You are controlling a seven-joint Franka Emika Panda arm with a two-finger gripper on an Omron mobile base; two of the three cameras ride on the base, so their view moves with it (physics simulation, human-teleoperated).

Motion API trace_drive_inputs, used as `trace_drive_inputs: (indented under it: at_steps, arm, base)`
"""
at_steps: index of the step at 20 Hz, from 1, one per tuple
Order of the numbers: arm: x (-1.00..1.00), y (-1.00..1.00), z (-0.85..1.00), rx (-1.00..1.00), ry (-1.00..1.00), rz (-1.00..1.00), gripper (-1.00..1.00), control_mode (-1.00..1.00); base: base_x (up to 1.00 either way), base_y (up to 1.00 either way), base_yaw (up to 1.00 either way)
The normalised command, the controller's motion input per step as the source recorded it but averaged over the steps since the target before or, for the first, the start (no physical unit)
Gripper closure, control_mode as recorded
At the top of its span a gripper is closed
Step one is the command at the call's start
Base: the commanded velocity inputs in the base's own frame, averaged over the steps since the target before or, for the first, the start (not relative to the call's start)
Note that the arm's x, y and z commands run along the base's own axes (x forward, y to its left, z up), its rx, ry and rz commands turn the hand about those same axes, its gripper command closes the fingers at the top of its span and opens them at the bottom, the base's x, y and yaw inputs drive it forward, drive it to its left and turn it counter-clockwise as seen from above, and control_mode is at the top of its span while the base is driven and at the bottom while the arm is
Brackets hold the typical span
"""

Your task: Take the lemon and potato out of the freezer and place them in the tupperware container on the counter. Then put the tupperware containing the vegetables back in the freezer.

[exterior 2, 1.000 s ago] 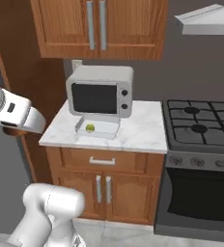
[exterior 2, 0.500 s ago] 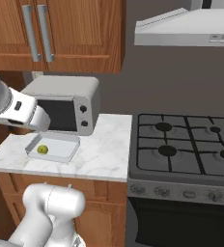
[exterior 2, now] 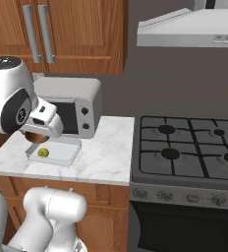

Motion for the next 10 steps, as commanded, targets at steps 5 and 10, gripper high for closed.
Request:
trace_drive_inputs:
  at_steps: [5,10]
  arm:
    - [0.72,0.43,-0.73,0.00,0.10,0.00,1.00,-1.00]
    - [0.72,0.46,-0.54,0.00,0.02,0.00,1.00,-1.00]
  base:
    - [0.00,0.00,0.00]
    - [0.00,0.00,0.00]
